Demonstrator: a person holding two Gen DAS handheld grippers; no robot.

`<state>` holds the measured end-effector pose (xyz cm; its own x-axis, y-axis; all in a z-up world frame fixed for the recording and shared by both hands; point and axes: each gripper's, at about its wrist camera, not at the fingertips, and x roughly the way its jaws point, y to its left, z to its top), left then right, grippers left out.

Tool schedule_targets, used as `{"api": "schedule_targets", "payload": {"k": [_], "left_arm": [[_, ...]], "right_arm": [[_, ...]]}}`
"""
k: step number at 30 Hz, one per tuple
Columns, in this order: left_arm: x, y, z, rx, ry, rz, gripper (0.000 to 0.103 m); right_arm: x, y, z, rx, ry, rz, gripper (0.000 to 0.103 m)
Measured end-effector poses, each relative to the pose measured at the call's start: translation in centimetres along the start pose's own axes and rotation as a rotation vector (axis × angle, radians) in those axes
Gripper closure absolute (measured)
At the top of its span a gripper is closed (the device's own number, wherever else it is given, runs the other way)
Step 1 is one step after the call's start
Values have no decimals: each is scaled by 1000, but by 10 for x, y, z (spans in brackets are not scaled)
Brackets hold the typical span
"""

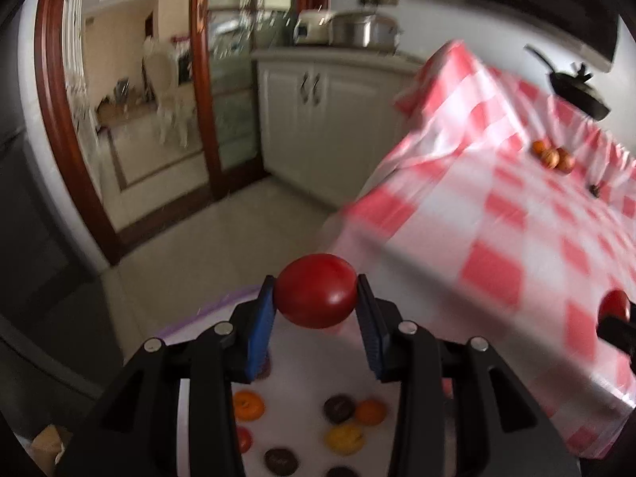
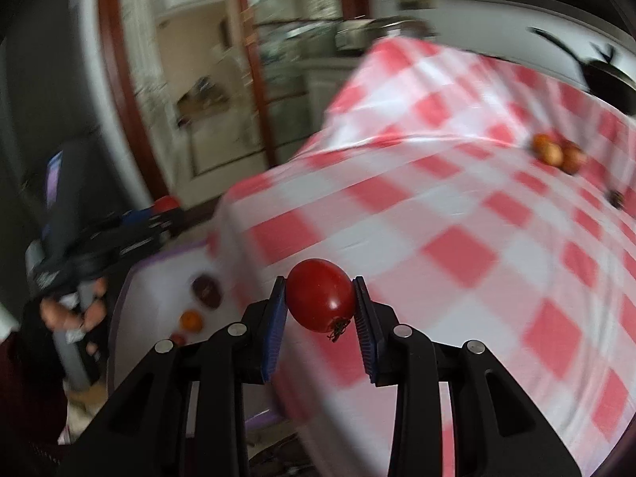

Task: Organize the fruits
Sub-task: 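Carry both red tomatoes in both tools over to the white box, then open the left tool then the right tool to drop the tomatoes into the box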

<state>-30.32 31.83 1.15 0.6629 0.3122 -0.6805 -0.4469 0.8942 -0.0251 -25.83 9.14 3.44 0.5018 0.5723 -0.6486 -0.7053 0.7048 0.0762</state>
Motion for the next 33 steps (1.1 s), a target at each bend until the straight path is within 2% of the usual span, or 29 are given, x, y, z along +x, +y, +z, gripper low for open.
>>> {"api": "schedule_targets", "payload": {"k": [4, 7, 14, 19, 23, 28, 33], "left_arm": [[25, 16, -20, 16, 102, 49, 63], [46, 25, -37, 32, 194, 55, 63], [93, 27, -85, 99, 396, 50, 63], [117, 31, -108, 111, 488, 55, 63], [128, 35, -118, 106, 522, 59, 63], [130, 32, -115, 115, 506, 55, 63], [125, 31, -115, 126, 483, 45, 63]], "right_arm": [[24, 46, -16, -114, 97, 133, 70], [46, 79, -34, -211, 186, 192, 70], [102, 119, -64, -346, 375, 207, 70], [143, 134, -85, -419, 521, 173, 70], [157, 145, -101, -488, 574, 149, 70], [166, 156, -115, -542, 606, 122, 69], [166, 149, -119, -546, 617, 113, 69]]}}
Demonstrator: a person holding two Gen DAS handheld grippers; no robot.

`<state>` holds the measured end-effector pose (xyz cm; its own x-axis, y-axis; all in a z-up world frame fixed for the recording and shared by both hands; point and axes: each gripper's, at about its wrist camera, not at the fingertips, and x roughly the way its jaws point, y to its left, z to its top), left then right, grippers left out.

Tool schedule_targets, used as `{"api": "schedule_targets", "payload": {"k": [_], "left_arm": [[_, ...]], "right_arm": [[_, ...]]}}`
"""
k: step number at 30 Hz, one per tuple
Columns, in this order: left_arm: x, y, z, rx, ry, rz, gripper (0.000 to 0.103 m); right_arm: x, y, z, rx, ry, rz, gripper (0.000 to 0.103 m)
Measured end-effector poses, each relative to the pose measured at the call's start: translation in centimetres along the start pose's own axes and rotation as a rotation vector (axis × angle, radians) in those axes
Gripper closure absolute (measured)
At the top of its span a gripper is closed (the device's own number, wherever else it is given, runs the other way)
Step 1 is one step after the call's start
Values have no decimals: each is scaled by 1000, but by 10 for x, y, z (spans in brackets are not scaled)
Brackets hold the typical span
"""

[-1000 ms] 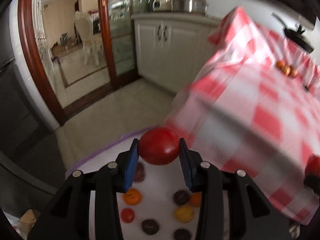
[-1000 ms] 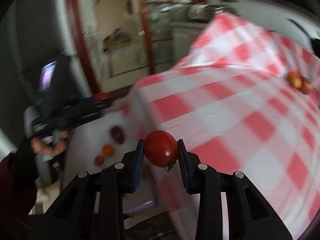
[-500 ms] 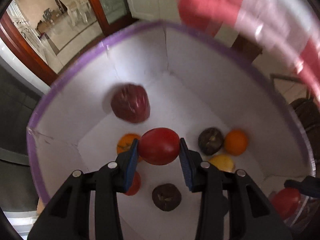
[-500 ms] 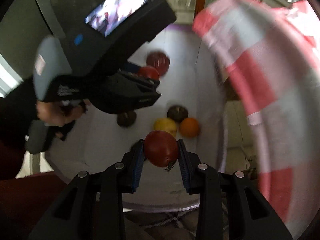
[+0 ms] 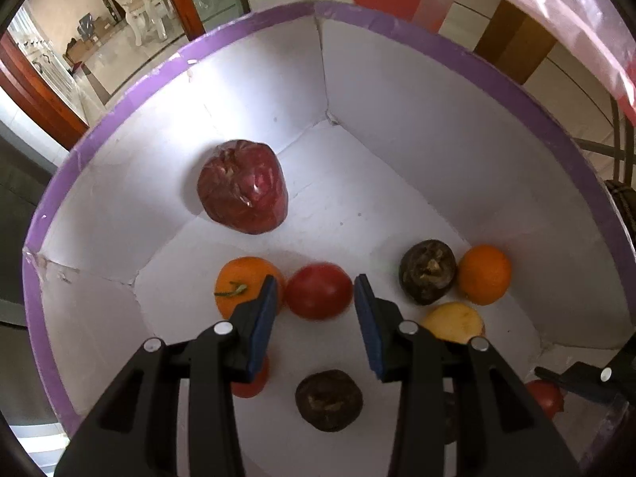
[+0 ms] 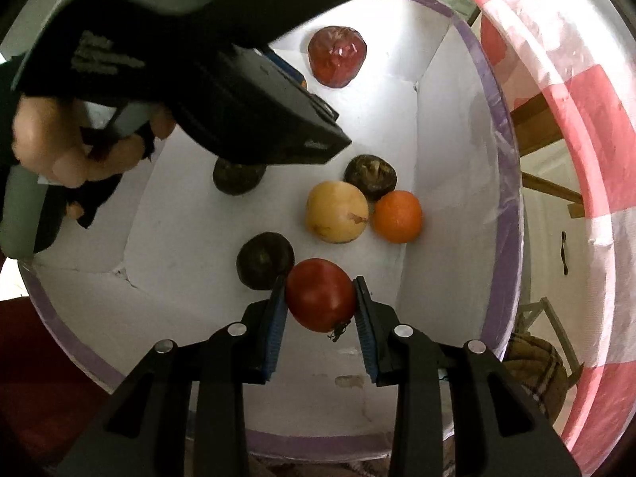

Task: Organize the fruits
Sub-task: 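Open the left tool then the right tool to drop the tomatoes into the box, then move both open tools back toward the fruit cluster on the table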

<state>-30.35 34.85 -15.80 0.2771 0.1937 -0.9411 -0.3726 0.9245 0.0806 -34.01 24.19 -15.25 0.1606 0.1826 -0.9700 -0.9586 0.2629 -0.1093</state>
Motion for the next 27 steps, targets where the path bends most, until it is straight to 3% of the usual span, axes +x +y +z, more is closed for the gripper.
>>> {"api": "schedule_targets", "payload": {"k": [4, 6, 8, 9, 21, 27], "left_arm": [[-4, 1, 4, -7, -8, -2, 56], [-7, 2, 2, -10, -17, -1, 39], [-13, 2, 3, -11, -37, 7, 32], [-14, -2, 3, -11, -43, 10, 31], [-44, -4, 18, -5, -112, 52, 25], [-74, -18, 30, 22, -169, 95, 19]], "right_arm": [[1, -7, 9, 16, -6, 5, 66], [-4, -11, 9, 28, -18, 17, 61], [-9, -14, 8, 43, -35, 30, 51], [-12, -15, 8, 49, -45, 25, 45], [-74, -56, 2, 259, -239, 176, 42], [-133, -65, -5, 262, -406, 208, 34]]}}
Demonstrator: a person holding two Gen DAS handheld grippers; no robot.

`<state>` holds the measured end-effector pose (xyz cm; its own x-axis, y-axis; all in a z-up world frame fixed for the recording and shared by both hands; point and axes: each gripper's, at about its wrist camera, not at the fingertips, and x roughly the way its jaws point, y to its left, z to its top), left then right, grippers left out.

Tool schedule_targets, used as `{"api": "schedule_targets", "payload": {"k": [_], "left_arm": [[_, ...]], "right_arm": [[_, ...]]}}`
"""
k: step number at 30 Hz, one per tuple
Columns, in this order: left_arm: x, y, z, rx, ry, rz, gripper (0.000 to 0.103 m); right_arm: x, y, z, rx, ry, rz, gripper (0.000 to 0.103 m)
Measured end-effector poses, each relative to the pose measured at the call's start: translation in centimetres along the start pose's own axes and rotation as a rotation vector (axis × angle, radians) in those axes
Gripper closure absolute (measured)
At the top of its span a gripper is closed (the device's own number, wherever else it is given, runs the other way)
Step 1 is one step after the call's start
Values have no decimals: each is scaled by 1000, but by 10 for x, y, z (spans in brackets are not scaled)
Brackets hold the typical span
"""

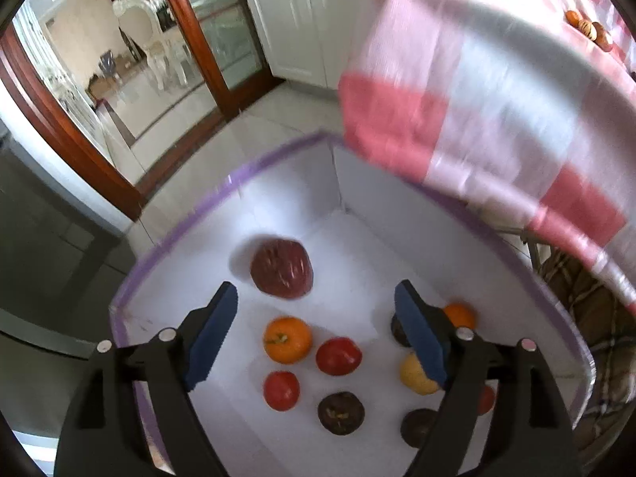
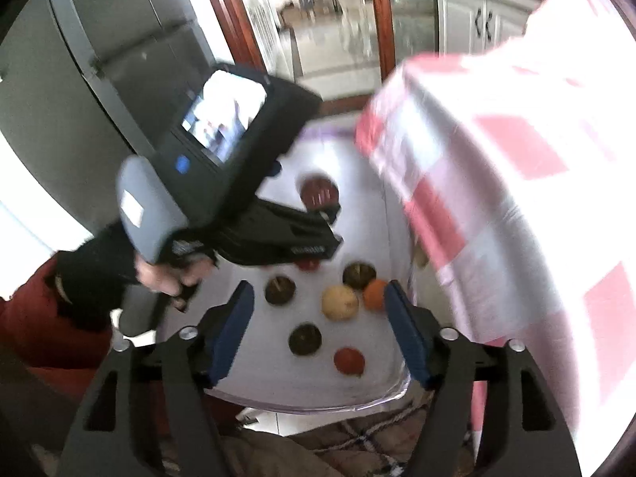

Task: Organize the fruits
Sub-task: 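Move both open tools back toward the fruit cluster on the table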

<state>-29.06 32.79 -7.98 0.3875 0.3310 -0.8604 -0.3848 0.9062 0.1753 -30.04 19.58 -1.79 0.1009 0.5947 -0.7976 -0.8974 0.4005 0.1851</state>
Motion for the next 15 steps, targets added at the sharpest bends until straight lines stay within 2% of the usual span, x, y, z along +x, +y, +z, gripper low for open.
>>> {"api": "schedule_targets", "payload": {"k": [4, 8, 12, 13, 15], "left_arm": [[-24, -10, 16, 21, -44, 49, 11], [-45, -28, 40, 31, -47, 24, 10], [-84, -62, 73, 85, -151, 50, 9], [-86, -79, 83, 105, -86, 173, 8], [-86, -106, 96, 154, 7, 350, 8]], "right_arm": [[-40, -9, 1, 7, -103, -20, 28], [-74, -28, -4, 43, -184, -81, 24], [-120, -60, -15, 125, -296, -142, 18], [-134, -72, -20, 151, -331, -179, 16], [-154, -91, -28, 194, -380, -240, 16]]}}
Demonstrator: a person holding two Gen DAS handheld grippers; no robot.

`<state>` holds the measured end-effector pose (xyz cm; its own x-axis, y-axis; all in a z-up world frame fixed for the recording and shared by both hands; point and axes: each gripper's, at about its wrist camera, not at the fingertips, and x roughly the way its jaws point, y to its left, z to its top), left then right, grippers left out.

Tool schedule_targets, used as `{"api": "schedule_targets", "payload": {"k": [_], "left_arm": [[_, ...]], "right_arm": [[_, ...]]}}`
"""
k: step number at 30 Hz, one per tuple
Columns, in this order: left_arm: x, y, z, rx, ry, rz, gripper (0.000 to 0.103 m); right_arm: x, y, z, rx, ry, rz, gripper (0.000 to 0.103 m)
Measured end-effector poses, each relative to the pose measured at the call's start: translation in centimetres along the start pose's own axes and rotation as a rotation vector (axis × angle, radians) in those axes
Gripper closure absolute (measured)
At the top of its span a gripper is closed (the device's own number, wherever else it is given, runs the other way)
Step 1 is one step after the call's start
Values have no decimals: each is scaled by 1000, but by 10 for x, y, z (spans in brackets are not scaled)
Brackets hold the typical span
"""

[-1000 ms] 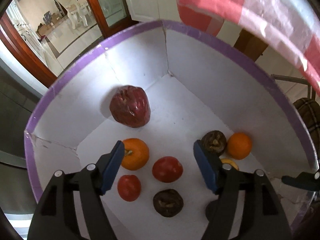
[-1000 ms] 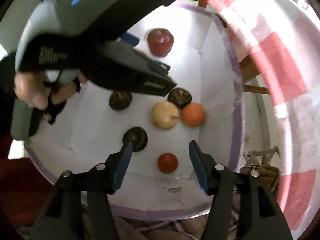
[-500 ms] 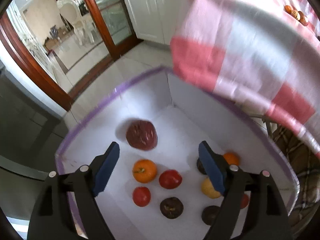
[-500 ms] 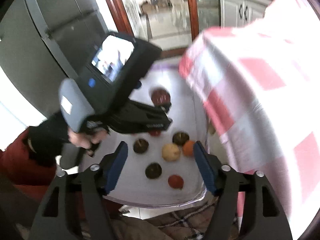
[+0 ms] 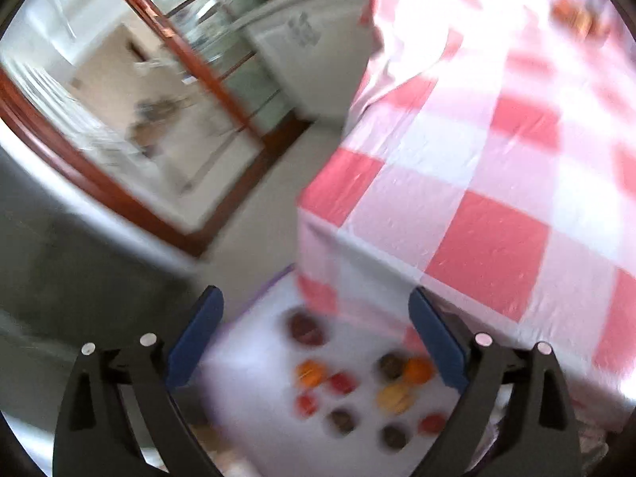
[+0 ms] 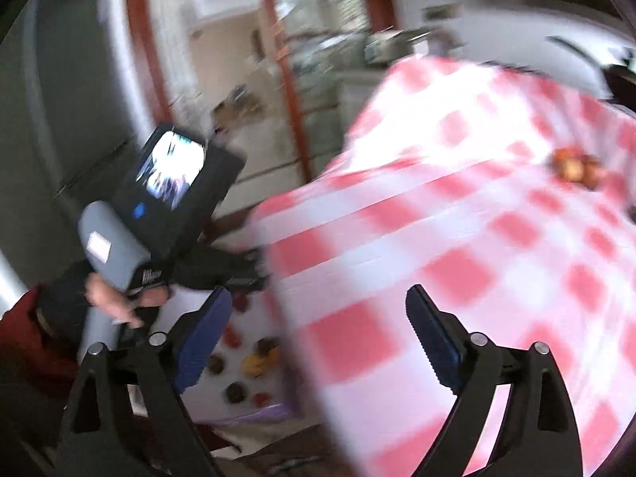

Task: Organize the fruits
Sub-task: 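Move both open tools back toward the fruit cluster on the table, then close the right tool on a dark mangosteen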

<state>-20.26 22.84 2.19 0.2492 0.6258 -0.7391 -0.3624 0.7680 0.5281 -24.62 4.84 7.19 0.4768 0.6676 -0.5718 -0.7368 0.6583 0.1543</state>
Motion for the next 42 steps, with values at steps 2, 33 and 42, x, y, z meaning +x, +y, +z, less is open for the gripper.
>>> {"api": "schedule_targets", "payload": {"k": [2, 33, 42], "left_arm": [[-25, -30, 15, 75, -121, 170, 18], [-18, -267, 331, -298, -177, -1084, 2], [-26, -264, 321, -285, -334, -985, 2]], "right_arm": [[-17, -34, 2, 70, -49, -63, 16], [-43, -427, 17, 757, -165, -614, 16], [57, -495, 79, 635, 37, -690, 20]]}}
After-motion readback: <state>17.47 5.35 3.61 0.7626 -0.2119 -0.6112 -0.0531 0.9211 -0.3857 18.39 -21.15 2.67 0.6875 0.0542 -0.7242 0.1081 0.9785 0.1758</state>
